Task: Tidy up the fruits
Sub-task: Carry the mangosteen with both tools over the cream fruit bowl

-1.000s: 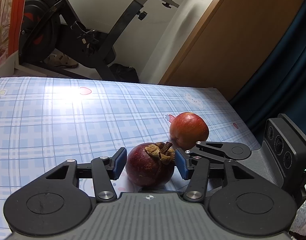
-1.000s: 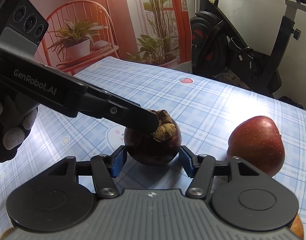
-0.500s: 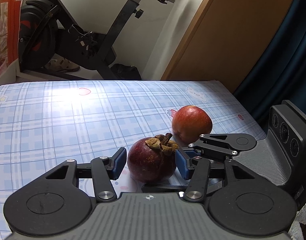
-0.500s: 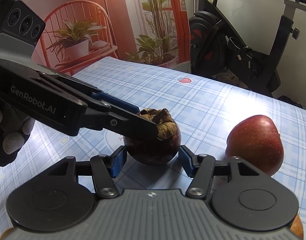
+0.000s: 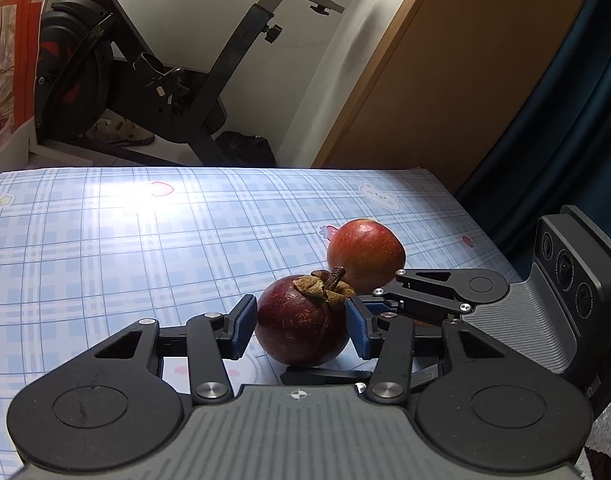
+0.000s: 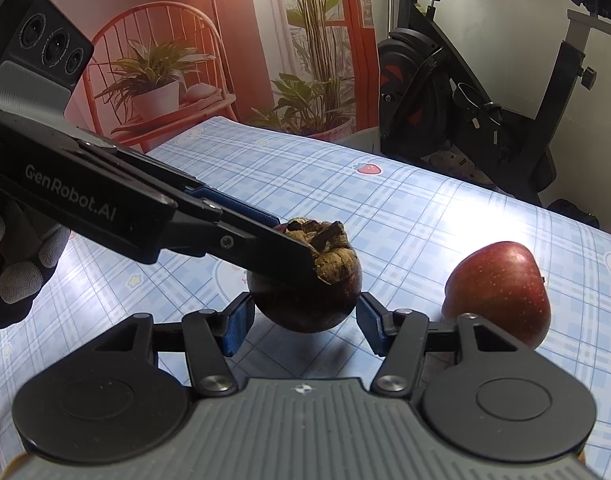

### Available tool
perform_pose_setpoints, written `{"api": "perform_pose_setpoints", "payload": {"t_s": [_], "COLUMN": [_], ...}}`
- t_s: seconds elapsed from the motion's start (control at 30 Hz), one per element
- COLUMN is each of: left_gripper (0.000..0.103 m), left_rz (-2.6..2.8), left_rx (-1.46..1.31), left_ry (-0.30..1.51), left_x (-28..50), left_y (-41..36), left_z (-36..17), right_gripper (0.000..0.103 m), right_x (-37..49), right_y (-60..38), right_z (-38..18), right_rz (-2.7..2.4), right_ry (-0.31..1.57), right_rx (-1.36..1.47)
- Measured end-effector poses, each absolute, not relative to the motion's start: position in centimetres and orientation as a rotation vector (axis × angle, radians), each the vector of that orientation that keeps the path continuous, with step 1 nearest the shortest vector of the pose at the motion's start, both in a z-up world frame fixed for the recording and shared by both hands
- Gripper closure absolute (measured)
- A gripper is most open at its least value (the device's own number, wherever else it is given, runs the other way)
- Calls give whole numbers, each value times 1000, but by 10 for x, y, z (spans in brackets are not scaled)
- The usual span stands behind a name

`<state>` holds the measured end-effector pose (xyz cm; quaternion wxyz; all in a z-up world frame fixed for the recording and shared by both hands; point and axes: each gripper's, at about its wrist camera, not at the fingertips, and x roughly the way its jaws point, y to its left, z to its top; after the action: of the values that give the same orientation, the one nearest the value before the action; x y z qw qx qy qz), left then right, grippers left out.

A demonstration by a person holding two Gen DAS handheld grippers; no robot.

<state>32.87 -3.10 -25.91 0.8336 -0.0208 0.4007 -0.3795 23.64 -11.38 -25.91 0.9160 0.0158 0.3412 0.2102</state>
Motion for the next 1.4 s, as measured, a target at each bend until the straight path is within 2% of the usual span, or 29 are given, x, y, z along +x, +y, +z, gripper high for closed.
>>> {"api": "perform_pose_setpoints", "payload": {"t_s": [0.33,0.67,1.03,1.4], "left_gripper": [52,52,52,52], "left_rz": [-804,-816,-825,-767], "left_rx": [-39,-27,10,-29], "left_ry": [815,776,763,806], "left_x": [286,209,143,123], "left_y": [-33,-40,-38,-8], "left_z": [-226,-200,-188,-185], "right_gripper": [44,44,44,44], "right_x": [203,132,68,49], "right_y": [-114,-117,-112,-83], "right_z": [-225,-195,-186,-185], "right_rz": [434,433,437,493], "right_ry": [692,684,680,686], "right_rx": [-1,-36,-19,-7]}}
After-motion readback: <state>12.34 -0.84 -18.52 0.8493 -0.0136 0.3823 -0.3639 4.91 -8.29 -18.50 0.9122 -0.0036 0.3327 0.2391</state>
